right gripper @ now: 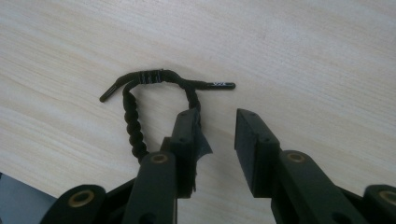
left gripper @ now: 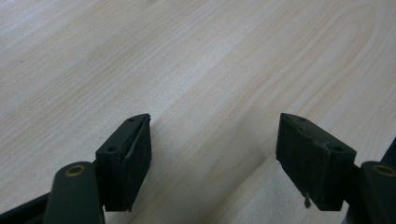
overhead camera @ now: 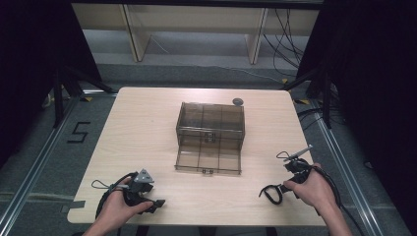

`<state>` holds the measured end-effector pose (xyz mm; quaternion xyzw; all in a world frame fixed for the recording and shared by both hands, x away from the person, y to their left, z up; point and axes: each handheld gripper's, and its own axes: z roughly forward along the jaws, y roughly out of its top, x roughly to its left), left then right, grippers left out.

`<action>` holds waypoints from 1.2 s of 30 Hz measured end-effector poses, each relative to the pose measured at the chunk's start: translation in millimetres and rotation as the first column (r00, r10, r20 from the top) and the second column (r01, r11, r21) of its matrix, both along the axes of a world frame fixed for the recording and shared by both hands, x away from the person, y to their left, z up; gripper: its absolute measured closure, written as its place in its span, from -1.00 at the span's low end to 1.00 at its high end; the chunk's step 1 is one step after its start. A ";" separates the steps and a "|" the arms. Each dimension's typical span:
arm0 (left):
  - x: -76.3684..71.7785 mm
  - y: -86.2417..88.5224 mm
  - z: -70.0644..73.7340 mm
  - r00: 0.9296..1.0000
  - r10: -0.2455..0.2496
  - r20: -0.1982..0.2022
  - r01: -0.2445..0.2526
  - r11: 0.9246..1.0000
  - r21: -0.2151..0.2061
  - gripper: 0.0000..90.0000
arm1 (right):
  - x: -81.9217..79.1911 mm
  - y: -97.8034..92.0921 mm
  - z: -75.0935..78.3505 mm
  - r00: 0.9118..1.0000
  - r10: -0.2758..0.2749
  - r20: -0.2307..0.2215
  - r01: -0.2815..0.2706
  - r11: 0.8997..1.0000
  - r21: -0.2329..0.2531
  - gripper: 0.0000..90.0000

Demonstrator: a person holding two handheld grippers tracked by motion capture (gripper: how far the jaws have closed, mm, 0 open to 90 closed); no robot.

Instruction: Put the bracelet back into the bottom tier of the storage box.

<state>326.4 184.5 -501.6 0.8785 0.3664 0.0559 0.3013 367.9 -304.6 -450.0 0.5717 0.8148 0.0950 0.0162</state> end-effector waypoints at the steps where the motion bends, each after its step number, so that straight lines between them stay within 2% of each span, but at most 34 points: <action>1: 0.1 -0.1 -0.1 1.000 0.001 0.001 -0.001 1.000 0.000 -0.40 | -0.3 -0.2 1.5 1.000 -0.008 0.000 0.008 1.000 0.005 0.55; 3: 0.4 -0.2 -0.4 1.000 0.004 -0.010 -0.004 1.000 -0.004 -0.41 | -0.4 -1.0 1.2 1.000 0.005 0.017 -0.005 1.000 0.011 0.55; 5: 0.0 -0.4 -0.6 1.000 0.008 -0.004 -0.008 1.000 -0.006 -0.40 | -1.4 -1.1 2.2 1.000 0.012 -0.003 -0.012 1.000 -0.011 0.57; 9: -0.7 0.5 -0.2 1.000 0.008 -0.002 -0.008 1.000 -0.005 -0.41 | -2.4 0.3 0.2 0.999 0.037 -0.006 -0.037 0.999 -0.021 0.61; 10: -1.1 0.8 0.4 1.000 0.008 -0.004 -0.008 1.000 0.003 -0.41 | -2.2 1.5 2.0 0.999 0.036 -0.024 -0.037 0.999 -0.024 0.63; 13: -1.6 1.2 1.4 1.000 -0.002 0.002 0.002 1.000 0.011 -0.40 | -2.2 3.5 2.6 0.998 0.048 -0.028 -0.049 0.998 -0.039 0.65; 16: -2.2 1.8 1.1 1.000 0.001 0.007 -0.001 1.000 -0.005 -0.41 | -0.5 6.3 5.5 0.997 0.066 -0.039 -0.068 0.996 -0.057 0.68; 17: -1.9 2.6 1.4 1.000 -0.005 0.007 0.005 1.000 0.001 -0.41 | -0.3 8.1 4.2 0.998 0.055 -0.030 -0.056 0.997 -0.049 0.68; 18: -2.1 2.4 1.0 1.000 0.003 0.000 -0.003 1.000 -0.008 -0.40 | 0.4 8.1 4.9 0.997 0.067 -0.031 -0.068 0.996 -0.051 0.68; 19: -2.1 2.4 1.0 1.000 0.003 0.000 -0.003 1.000 -0.008 -0.41 | 1.3 9.3 6.2 0.996 0.067 -0.051 -0.070 0.996 -0.049 0.68; 20: -2.0 2.2 1.2 1.000 0.003 0.001 -0.003 1.000 -0.010 -0.41 | 1.7 9.3 5.2 0.996 0.081 -0.042 -0.084 0.995 -0.056 0.68; 21: -1.6 1.2 2.9 1.000 -0.007 0.003 0.007 1.000 -0.009 -0.40 | 2.4 10.4 6.1 0.995 0.080 -0.055 -0.083 0.995 -0.060 0.69; 24: -0.7 0.2 1.6 1.000 -0.011 0.007 0.011 1.000 -0.007 -0.41 | 3.6 11.6 7.1 0.994 0.094 -0.049 -0.097 0.993 -0.070 0.69; 26: -0.6 0.4 1.6 1.000 -0.007 0.010 0.007 1.000 -0.008 -0.41 | 3.7 15.0 7.8 0.995 0.084 -0.046 -0.087 0.994 -0.063 0.68; 28: -0.3 0.5 1.6 1.000 -0.005 0.011 0.005 1.000 -0.009 -0.41 | 5.0 18.2 6.4 0.992 0.105 -0.070 -0.111 0.990 -0.085 0.67; 30: -0.4 0.7 2.4 1.000 -0.004 0.008 0.004 1.000 0.001 -0.41 | 5.7 19.9 4.5 0.991 0.112 -0.067 -0.117 0.990 -0.077 0.66; 31: -0.9 0.9 2.9 1.000 -0.011 0.008 0.012 1.000 -0.004 -0.41 | 7.1 22.2 2.1 0.991 0.106 -0.075 -0.113 0.989 -0.090 0.64; 32: -1.2 0.9 2.6 1.000 -0.009 0.012 0.009 1.000 -0.010 -0.41 | 8.9 21.8 1.6 0.988 0.126 -0.092 -0.136 0.985 -0.110 0.64; 33: -1.0 1.0 2.5 1.000 -0.009 0.011 0.009 1.000 -0.010 -0.41 | 8.9 23.7 0.7 0.989 0.126 -0.082 -0.133 0.987 -0.092 0.64; 34: -0.8 1.5 2.9 1.000 -0.017 0.005 0.017 1.000 -0.010 -0.41 | 10.1 24.4 0.1 0.987 0.131 -0.094 -0.139 0.987 -0.080 0.64; 36: -0.6 1.3 2.3 1.000 -0.009 0.008 0.009 1.000 -0.010 -0.41 | 12.1 25.1 -2.1 0.987 0.131 -0.094 -0.139 0.987 -0.080 0.63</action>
